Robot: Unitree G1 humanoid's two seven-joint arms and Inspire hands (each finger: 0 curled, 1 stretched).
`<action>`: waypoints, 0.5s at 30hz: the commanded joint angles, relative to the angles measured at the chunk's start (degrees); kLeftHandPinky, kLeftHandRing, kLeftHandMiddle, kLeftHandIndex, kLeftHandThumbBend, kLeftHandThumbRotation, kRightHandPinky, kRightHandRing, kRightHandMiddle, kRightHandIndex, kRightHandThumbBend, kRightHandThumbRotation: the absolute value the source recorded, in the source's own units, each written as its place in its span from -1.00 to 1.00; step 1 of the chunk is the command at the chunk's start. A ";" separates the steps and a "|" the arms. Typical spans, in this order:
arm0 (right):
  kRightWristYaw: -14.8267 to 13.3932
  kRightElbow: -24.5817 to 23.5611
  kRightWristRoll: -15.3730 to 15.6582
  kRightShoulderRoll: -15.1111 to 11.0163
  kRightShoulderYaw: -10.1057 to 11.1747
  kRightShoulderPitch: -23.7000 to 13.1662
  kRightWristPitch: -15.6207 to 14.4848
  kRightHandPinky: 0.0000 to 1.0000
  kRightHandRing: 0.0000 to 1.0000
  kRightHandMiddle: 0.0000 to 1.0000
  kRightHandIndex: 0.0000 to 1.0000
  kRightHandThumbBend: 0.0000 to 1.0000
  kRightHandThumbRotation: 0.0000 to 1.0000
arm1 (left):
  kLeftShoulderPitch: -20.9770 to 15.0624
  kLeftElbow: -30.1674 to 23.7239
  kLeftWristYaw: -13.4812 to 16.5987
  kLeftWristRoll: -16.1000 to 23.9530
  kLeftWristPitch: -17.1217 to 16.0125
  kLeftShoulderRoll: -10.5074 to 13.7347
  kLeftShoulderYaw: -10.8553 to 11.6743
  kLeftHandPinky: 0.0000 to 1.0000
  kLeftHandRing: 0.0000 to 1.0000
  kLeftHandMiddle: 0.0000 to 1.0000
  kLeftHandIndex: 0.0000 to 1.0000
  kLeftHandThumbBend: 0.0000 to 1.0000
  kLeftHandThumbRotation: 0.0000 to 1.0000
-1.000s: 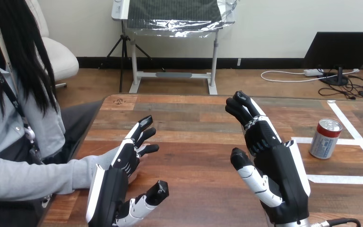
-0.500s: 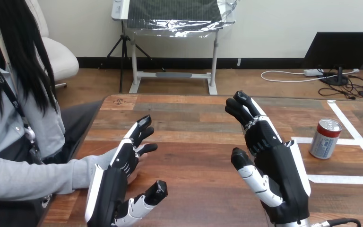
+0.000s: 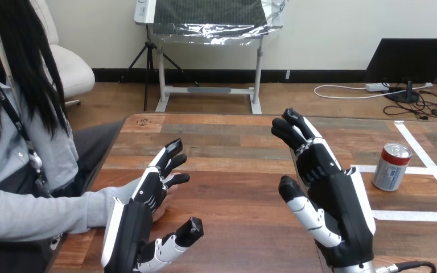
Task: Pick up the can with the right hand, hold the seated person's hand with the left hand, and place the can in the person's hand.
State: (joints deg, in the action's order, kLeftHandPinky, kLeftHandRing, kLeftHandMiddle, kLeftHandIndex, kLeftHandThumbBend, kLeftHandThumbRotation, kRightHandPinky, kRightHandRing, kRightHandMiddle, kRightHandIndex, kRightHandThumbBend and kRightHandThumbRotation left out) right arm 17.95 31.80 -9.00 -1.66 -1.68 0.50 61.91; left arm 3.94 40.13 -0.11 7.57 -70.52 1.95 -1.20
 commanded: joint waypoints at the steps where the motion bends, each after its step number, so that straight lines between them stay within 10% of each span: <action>1: -0.19 -0.78 -0.86 0.28 0.54 -4.50 0.32 0.91 0.78 0.76 0.81 0.20 0.12 | -3.73 -0.53 -0.45 -0.95 0.03 0.45 -0.23 0.50 0.76 0.83 0.78 1.00 0.44; 15: -3.08 -1.55 0.20 -0.50 3.11 -6.38 -0.03 0.95 0.77 0.75 0.79 0.29 -0.09 | -4.40 -0.12 -0.68 -1.38 -0.89 0.75 0.15 0.51 0.77 0.84 0.79 0.98 0.41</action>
State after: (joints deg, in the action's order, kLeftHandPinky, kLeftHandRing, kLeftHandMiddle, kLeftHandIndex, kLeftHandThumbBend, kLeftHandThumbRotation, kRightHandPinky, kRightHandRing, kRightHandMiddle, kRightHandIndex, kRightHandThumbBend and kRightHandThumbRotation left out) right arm 16.44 31.79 -8.62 -1.82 -0.68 -1.04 61.61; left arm 3.81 40.13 -0.59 7.04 -70.48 2.33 -1.11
